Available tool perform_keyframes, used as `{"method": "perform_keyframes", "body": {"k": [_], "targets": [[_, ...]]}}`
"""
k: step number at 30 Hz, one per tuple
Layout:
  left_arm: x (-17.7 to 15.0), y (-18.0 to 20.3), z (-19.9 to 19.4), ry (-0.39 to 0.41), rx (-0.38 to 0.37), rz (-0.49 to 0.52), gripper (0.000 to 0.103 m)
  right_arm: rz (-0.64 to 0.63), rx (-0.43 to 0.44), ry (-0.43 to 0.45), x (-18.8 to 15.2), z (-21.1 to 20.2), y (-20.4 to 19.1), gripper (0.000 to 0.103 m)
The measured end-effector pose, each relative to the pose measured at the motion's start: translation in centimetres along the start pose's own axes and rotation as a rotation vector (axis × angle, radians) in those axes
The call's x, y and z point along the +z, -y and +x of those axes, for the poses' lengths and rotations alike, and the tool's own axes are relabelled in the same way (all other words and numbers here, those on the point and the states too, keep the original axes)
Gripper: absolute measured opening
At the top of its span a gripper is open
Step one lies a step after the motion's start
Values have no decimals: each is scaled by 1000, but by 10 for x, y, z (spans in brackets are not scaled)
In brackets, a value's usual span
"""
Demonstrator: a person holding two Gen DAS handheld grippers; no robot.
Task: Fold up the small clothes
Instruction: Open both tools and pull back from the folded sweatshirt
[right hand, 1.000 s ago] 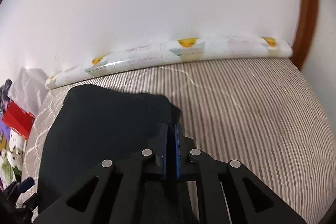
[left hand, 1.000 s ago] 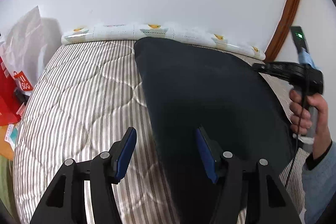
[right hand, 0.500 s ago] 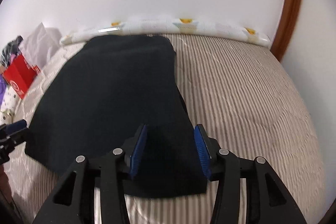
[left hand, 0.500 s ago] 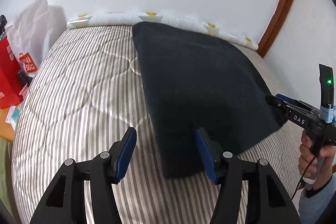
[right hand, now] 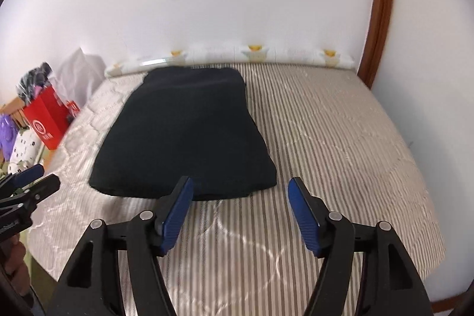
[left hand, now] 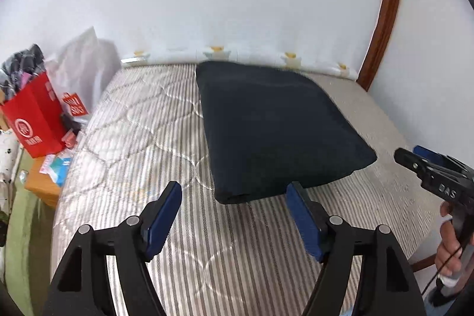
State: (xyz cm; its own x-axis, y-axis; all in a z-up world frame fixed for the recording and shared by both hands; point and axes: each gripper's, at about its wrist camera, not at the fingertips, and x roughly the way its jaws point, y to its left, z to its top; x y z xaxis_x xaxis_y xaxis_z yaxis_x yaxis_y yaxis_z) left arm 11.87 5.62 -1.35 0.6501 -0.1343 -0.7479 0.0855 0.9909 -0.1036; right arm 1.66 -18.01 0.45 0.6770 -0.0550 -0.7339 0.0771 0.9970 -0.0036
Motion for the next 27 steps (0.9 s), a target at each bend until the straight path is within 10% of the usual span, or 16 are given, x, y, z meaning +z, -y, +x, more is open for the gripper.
{"method": "perform_keyframes", "body": {"k": [13,27], "targets": [[-23,33,-88,145,28,42,89,14,-115,166,-45,-102,-6,103],[-37,49,-111,192,40,84,90,26,-166,185,-71,-134,2,103]]}}
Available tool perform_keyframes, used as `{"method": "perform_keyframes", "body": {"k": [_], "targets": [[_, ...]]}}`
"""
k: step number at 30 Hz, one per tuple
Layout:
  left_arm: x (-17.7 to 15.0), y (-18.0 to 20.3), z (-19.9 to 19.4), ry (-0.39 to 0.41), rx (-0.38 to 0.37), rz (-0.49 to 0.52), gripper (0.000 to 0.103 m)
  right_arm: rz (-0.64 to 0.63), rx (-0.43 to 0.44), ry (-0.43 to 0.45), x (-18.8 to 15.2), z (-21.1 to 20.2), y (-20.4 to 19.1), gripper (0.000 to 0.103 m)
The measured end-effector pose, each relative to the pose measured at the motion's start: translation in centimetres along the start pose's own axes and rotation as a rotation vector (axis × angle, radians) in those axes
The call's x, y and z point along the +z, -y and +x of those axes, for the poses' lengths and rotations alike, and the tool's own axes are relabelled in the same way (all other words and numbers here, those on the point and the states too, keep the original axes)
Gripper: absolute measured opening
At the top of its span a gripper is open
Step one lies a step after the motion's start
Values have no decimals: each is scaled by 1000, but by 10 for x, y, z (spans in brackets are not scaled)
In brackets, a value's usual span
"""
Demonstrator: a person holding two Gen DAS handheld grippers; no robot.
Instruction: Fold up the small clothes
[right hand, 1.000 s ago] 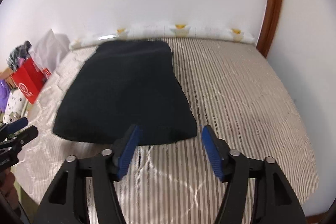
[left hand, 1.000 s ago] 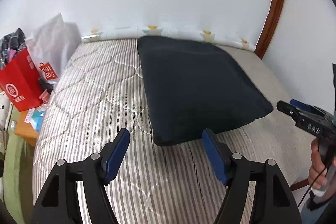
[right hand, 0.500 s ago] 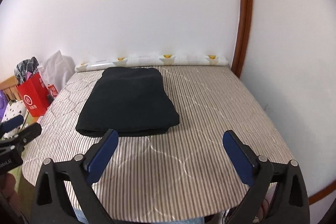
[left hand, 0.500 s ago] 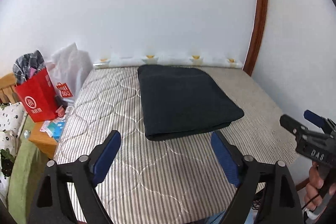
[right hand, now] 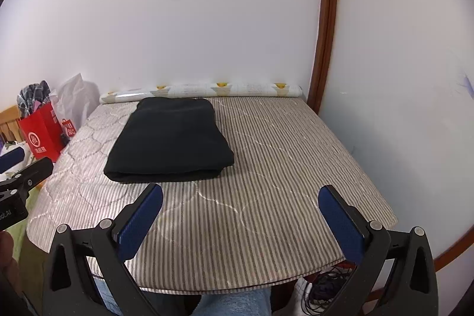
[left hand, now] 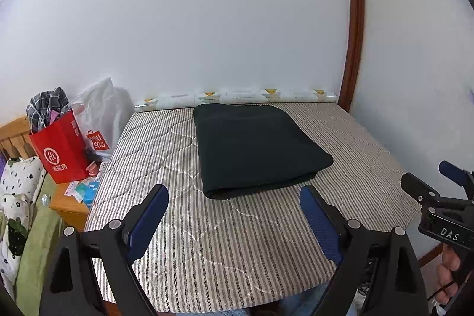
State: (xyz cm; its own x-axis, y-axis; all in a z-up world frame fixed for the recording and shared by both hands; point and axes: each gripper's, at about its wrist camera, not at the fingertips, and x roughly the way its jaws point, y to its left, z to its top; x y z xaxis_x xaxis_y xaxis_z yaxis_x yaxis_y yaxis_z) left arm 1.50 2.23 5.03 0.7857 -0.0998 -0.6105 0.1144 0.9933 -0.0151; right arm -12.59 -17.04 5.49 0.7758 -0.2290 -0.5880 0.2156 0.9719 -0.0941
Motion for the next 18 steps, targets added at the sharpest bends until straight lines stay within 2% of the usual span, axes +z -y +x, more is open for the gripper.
{"method": "perform_keyframes", "body": {"k": [3,18], "targets": [[-1,0,-2,8,8,-16,90,-13,-26,-7,-2,-1,1,103],[-4,2,-5,6,20,-26,90,-13,-48,-8,-6,-5,3,103]]}}
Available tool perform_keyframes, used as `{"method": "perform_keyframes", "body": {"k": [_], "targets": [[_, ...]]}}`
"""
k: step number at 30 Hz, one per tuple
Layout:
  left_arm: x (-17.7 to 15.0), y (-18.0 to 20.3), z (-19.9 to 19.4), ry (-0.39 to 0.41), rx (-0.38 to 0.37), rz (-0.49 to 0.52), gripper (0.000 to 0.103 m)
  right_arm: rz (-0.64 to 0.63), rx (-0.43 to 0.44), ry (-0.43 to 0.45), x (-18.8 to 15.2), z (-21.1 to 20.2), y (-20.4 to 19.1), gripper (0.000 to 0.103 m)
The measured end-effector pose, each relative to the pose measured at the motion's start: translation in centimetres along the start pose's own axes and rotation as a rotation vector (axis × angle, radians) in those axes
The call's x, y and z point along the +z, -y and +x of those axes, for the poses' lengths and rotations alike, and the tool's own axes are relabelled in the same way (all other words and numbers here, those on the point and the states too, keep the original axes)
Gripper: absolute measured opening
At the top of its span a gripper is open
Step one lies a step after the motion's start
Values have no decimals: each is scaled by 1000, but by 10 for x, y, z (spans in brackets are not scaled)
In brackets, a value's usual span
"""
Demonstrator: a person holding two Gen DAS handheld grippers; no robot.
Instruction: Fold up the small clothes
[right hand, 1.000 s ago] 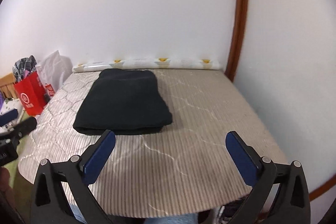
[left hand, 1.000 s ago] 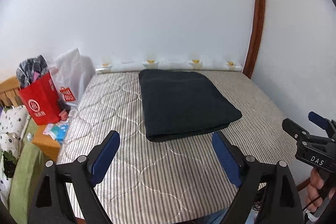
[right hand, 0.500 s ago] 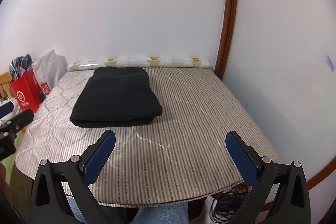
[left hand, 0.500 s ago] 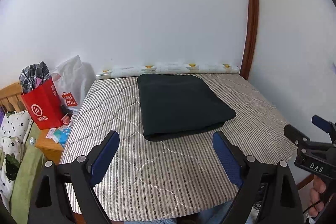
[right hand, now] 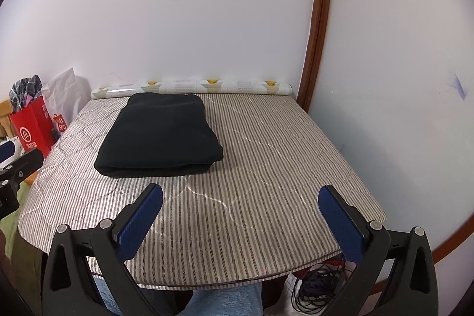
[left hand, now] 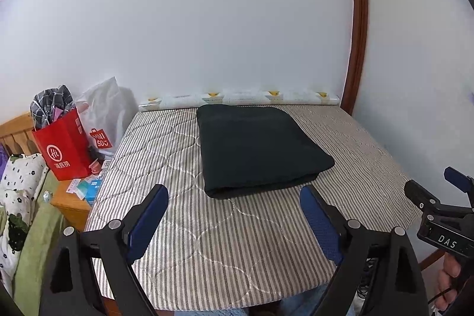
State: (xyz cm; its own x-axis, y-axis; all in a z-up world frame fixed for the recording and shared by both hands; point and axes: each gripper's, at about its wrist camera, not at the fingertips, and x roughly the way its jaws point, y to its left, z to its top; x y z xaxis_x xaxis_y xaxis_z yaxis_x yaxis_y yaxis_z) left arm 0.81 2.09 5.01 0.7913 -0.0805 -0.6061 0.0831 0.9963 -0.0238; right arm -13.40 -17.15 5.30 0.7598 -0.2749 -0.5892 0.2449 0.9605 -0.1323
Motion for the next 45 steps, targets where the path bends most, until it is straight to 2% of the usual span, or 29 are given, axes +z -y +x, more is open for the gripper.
{"method": "perform_keyframes", "body": {"k": [45], "targets": [[-1,3,4,-16,-9,-9,90,39,-31,-2,-5,-5,1,103]]}}
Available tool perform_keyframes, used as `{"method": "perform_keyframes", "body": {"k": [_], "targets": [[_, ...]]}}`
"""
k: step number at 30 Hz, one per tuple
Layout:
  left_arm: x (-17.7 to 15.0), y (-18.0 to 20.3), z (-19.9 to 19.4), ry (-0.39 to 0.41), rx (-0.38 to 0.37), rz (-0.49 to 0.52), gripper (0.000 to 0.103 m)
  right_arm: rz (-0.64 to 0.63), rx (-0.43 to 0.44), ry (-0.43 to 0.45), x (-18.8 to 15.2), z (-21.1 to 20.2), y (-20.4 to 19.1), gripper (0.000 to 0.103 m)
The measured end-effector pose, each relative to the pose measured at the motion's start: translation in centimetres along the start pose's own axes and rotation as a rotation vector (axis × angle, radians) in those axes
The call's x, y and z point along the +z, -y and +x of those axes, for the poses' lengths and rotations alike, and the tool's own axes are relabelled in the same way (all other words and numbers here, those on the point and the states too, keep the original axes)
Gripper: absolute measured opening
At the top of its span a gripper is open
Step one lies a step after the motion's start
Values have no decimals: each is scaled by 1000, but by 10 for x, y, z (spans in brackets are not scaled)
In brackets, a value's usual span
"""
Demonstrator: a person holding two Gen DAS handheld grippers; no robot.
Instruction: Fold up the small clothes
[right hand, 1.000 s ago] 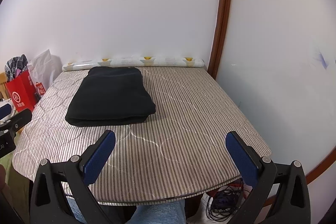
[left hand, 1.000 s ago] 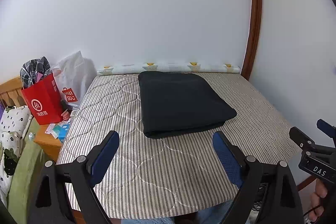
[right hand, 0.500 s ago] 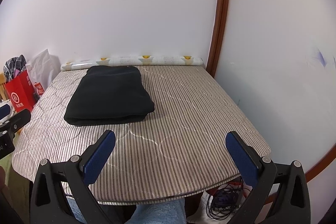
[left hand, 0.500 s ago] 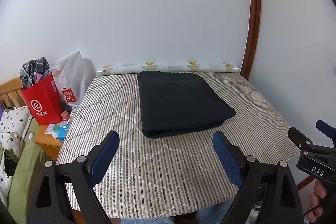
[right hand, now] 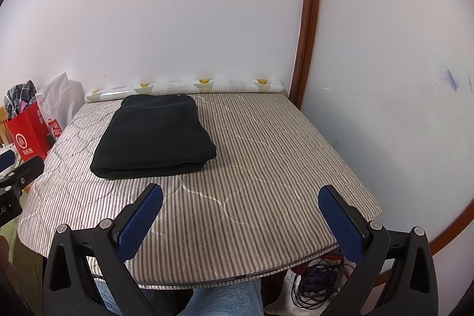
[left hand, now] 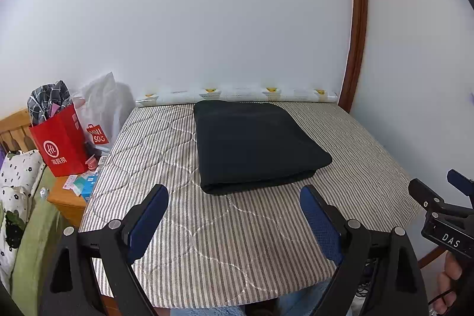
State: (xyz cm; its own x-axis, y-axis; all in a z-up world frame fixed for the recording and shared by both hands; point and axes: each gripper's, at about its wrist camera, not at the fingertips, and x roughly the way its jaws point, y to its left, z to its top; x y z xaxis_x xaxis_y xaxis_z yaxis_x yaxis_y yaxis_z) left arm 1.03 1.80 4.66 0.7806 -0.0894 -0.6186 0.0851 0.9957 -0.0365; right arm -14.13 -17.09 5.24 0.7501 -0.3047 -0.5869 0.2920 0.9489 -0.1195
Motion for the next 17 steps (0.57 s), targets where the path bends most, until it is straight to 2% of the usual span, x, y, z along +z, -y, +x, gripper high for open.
{"method": "perform_keyframes", "body": {"k": [17], "targets": [[0,-6,3,-2,4,-18,90,-11,1,12,-1,-6,-7,103]]}}
